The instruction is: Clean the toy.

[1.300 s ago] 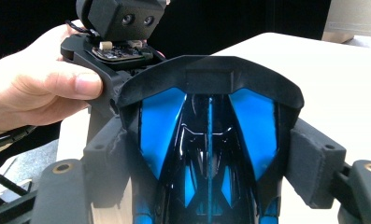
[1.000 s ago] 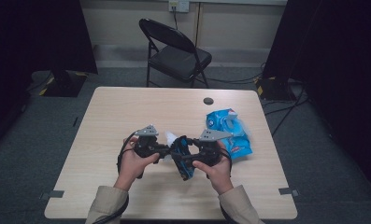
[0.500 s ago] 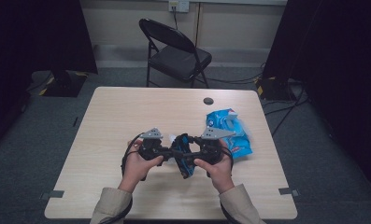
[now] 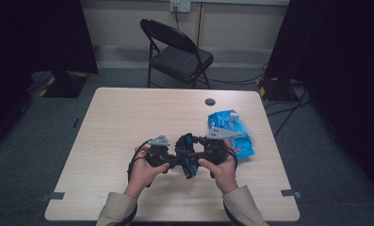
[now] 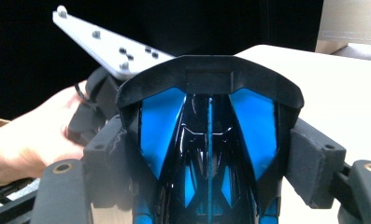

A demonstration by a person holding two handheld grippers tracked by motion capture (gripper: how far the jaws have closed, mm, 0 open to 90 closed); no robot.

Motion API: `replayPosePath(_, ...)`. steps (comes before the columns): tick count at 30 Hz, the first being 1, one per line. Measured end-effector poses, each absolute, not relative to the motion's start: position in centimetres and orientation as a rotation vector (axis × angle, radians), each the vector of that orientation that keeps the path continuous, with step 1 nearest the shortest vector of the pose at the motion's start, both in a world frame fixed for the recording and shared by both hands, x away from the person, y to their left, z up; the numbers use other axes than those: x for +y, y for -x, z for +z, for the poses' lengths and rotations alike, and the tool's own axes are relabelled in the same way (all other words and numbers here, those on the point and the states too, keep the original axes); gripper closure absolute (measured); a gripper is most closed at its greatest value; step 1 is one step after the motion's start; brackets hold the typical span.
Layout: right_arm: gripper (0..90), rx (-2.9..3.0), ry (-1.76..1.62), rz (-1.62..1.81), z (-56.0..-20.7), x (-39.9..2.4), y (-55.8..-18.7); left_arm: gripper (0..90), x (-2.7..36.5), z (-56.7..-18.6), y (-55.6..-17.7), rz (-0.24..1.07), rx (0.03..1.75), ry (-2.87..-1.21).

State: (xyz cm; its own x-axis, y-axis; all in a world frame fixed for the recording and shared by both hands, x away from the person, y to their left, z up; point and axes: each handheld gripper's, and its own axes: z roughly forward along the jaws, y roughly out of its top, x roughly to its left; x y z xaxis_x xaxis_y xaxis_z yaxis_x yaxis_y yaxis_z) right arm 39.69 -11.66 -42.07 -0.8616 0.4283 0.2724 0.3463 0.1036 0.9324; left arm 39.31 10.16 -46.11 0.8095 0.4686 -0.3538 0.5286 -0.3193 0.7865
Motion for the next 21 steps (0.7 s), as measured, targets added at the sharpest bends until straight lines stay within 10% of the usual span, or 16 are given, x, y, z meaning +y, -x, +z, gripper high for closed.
replayPosePath(21, 25.9, 2.229, -0.853, 1.896, -42.0, -12.8, -40.0, 83.7, 9.1, -48.2, -37.7, -0.142, 0.720, -2.007)
